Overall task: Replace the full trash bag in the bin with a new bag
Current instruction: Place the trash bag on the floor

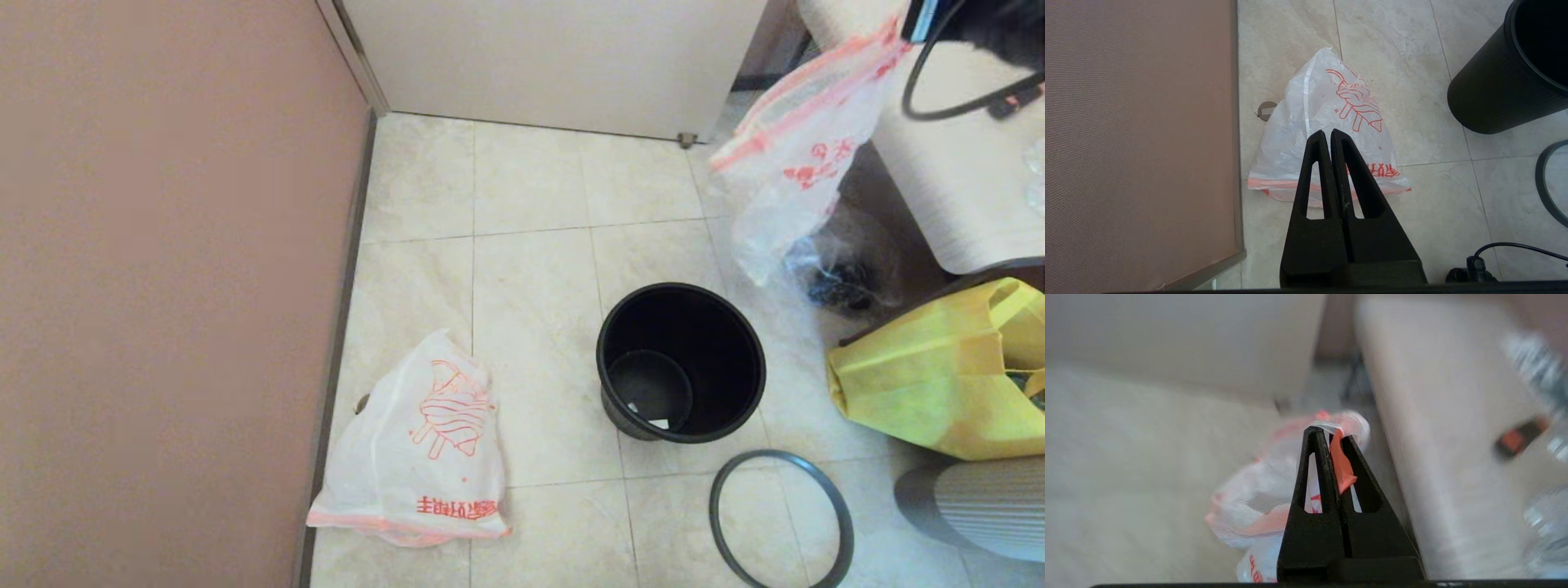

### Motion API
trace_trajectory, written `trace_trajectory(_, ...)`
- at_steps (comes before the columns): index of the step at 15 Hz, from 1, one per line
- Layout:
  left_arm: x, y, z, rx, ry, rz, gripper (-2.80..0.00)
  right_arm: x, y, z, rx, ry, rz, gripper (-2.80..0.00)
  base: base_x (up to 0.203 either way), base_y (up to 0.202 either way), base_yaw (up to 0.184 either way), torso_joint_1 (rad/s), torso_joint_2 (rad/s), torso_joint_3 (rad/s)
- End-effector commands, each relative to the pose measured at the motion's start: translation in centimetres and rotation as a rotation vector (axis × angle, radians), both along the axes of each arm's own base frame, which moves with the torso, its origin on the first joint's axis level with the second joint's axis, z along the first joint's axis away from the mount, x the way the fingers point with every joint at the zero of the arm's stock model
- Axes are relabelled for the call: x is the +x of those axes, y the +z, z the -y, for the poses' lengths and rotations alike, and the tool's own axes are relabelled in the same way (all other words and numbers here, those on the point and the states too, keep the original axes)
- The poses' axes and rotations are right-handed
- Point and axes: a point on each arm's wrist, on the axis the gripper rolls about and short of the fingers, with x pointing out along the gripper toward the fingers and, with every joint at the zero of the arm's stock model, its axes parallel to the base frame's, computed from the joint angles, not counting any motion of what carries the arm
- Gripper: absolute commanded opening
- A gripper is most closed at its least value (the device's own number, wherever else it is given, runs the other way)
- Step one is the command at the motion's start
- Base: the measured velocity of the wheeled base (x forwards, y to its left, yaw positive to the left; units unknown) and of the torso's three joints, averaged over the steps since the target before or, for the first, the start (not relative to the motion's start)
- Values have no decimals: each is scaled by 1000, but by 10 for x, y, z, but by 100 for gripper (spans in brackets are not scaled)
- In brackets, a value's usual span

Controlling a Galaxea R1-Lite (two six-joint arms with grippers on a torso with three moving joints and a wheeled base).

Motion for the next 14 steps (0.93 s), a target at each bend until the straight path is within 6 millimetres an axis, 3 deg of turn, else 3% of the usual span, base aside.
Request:
trace_trajectory(1,0,0,0,0,-1,-1,-280,84,-88,15,-23,-50,-205,-280,0,0,0,0,0,0)
trace_trajectory(3,0,0,0,0,0,-1,-280,138,-170,38,-75,-100,-353,-280,0,0,0,0,0,0)
trace_trajectory(5,0,0,0,0,0,-1,-280,170,-246,61,-127,-141,-481,-280,0,0,0,0,0,0)
trace_trajectory(6,0,0,0,0,0,-1,-280,177,-269,70,-149,-155,-526,-280,0,0,0,0,0,0)
trace_trajectory(7,0,0,0,1,-1,-1,-280,179,-278,74,-164,-164,-548,-280,0,0,0,0,0,0)
trace_trajectory(8,0,0,0,0,0,-1,-280,177,-271,74,-167,-170,-540,0,0,0,0,0,0,0)
trace_trajectory(11,0,0,0,0,0,-1,-280,156,-218,72,-172,-183,-493,0,0,0,0,0,0,0)
trace_trajectory(14,0,0,0,0,0,-1,-280,109,-142,70,-163,-190,-462,0,0,0,0,0,0,0)
